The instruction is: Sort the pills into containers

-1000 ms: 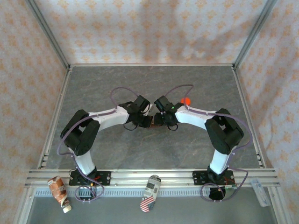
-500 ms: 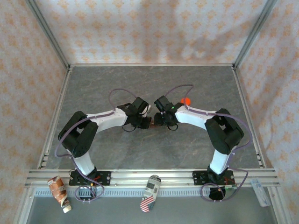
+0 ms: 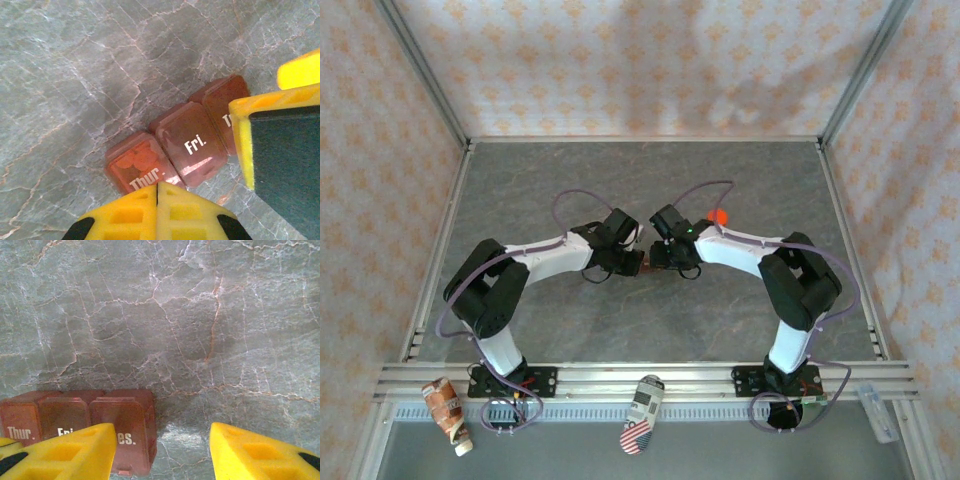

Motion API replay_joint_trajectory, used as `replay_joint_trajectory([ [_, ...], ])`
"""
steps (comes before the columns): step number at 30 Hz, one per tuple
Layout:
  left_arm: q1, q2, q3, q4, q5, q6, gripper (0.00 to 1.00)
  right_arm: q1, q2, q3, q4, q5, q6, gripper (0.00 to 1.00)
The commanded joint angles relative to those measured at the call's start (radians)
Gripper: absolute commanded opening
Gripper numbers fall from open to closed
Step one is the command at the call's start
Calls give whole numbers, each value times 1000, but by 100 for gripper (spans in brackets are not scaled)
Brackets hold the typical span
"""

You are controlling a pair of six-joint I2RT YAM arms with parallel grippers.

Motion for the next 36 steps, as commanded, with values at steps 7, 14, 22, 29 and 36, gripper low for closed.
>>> replay_joint_trajectory([
  [7, 1, -222, 34, -7, -183, -23, 21, 0, -31, 112, -106, 55, -15, 54],
  [14, 37, -437, -85, 101, -376, -16, 57, -43, -171, 173, -173, 71, -35, 56],
  [22, 70, -623, -199, 203, -606, 106, 98, -224, -435, 148, -229, 115, -56, 80],
  [29, 75, -789, -436, 613, -833, 427, 100, -366, -583, 120, -261, 360, -74, 100],
  [36, 266, -883, -488, 573, -823, 503, 100, -472, -663, -26, -81, 648, -55, 100],
])
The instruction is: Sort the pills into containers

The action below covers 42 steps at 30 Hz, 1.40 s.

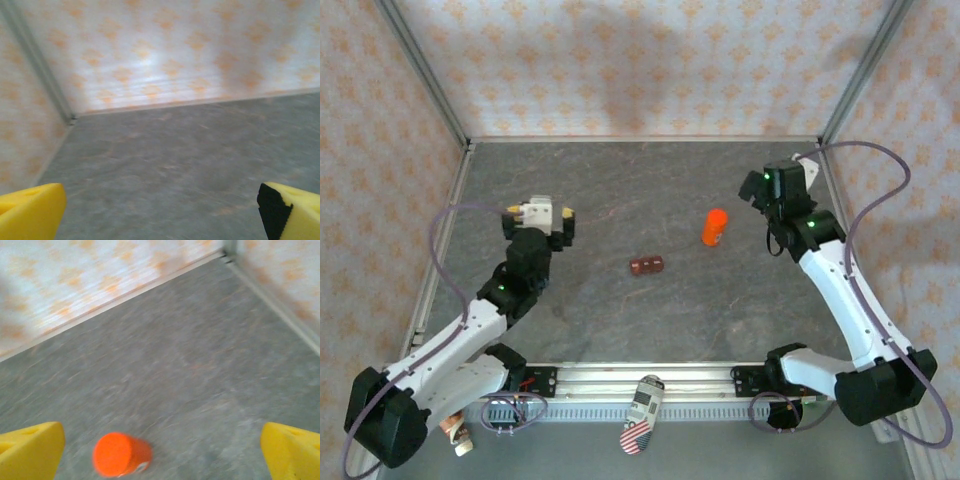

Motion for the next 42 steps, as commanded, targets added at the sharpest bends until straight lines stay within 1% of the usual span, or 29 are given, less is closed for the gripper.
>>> replay_joint_trajectory([
  [1, 103, -44, -14, 39, -8, 38, 100, -49, -32, -113, 139, 241, 22, 100],
  [3, 172, -30, -35, 45, 35, -7, 100, -75, -47, -193, 234, 312, 50, 100],
  [6, 255, 25, -70, 100, 105, -83, 100, -99, -46, -283, 355, 340, 38, 100],
  [8, 284, 77, -101, 176, 133, -105, 100, -110, -27, -322, 418, 334, 5, 100],
  [12, 302, 190, -170, 365, 129, -114, 100, -112, 42, -376, 529, 352, -67, 100],
  [15, 311, 269, -192, 441, 149, -140, 100, -113, 96, -424, 630, 344, -126, 100],
  [16, 313, 295, -202, 485, 152, -129, 100, -113, 111, -439, 656, 344, -138, 100],
  [17, 313, 311, -202, 495, 159, -103, 100, -113, 126, -453, 689, 342, -151, 100],
  [20, 339, 382, -195, 550, 165, -91, 100, -113, 162, -509, 804, 319, -191, 100],
  [21, 351, 396, -182, 505, 180, -108, 100, -113, 174, -526, 838, 314, -200, 100],
  [22, 356, 411, -183, 507, 191, -111, 100, -113, 187, -539, 865, 310, -202, 100],
  [24, 362, 484, -230, 660, 204, -110, 100, -113, 208, -562, 920, 262, -264, 100],
  [25, 368, 507, -241, 686, 222, -114, 100, -113, 218, -578, 959, 243, -293, 100],
  [28, 369, 591, -249, 782, 290, -95, 100, -115, 248, -716, 1257, 197, -392, 100],
  [30, 369, 644, -239, 827, 365, -55, 100, -121, 273, -805, 1435, 155, -407, 100],
  [32, 368, 642, -208, 768, 403, -39, 100, -125, 307, -830, 1514, 126, -411, 100],
  [34, 369, 645, -176, 697, 423, -29, 100, -132, 341, -805, 1487, 53, -430, 100],
  [35, 372, 641, -167, 675, 431, -33, 100, -153, 361, -795, 1473, 9, -418, 100],
  [36, 376, 641, -163, 671, 437, -38, 100, -167, 415, -799, 1561, 0, -412, 100],
  [37, 381, 646, -161, 672, 440, -41, 100, -178, 431, -783, 1533, 1, -403, 100],
  [38, 390, 645, -154, 656, 448, -52, 100, -201, 399, -739, 1381, -40, -376, 100],
  [39, 400, 645, -140, 630, 438, -71, 100, -227, 392, -734, 1390, -93, -364, 99],
  [40, 410, 645, -132, 616, 436, -82, 100, -225, 410, -750, 1443, -90, -374, 99],
  [42, 411, 649, -138, 632, 435, -81, 100, -222, 388, -744, 1390, -90, -370, 99],
])
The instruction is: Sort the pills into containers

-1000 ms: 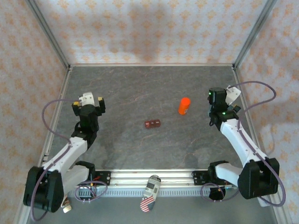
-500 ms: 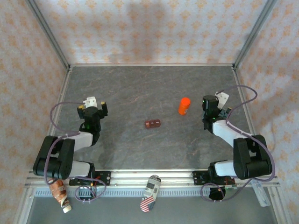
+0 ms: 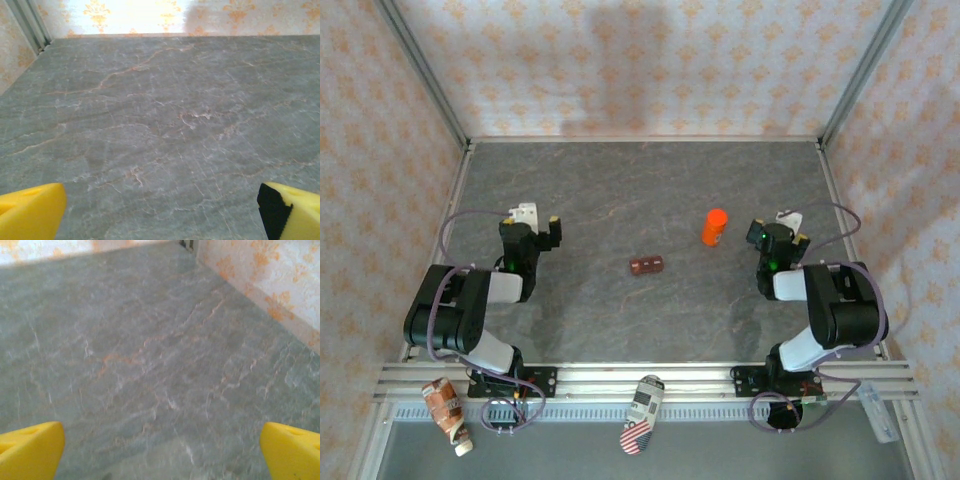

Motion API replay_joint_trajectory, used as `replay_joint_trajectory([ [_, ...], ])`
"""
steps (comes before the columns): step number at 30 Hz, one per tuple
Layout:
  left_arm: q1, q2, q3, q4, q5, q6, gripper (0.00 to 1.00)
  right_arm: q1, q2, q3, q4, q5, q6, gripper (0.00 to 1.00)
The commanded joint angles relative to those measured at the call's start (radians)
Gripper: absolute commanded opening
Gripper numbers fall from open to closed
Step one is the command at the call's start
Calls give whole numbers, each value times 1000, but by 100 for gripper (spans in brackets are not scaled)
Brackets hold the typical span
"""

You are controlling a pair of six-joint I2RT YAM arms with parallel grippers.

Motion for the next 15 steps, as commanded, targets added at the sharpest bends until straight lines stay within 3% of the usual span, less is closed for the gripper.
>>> replay_joint_trajectory([
  [1, 13, -1, 14, -25, 9, -15, 100, -3, -18, 6, 41, -56, 6, 99],
  [8, 0, 0, 11, -18, -34, -14, 100, 7, -14, 17, 18, -61, -5, 99],
  [15, -3, 0, 9, -15, -37, -13, 100, -10, -13, 33, -10, -186, -34, 99],
])
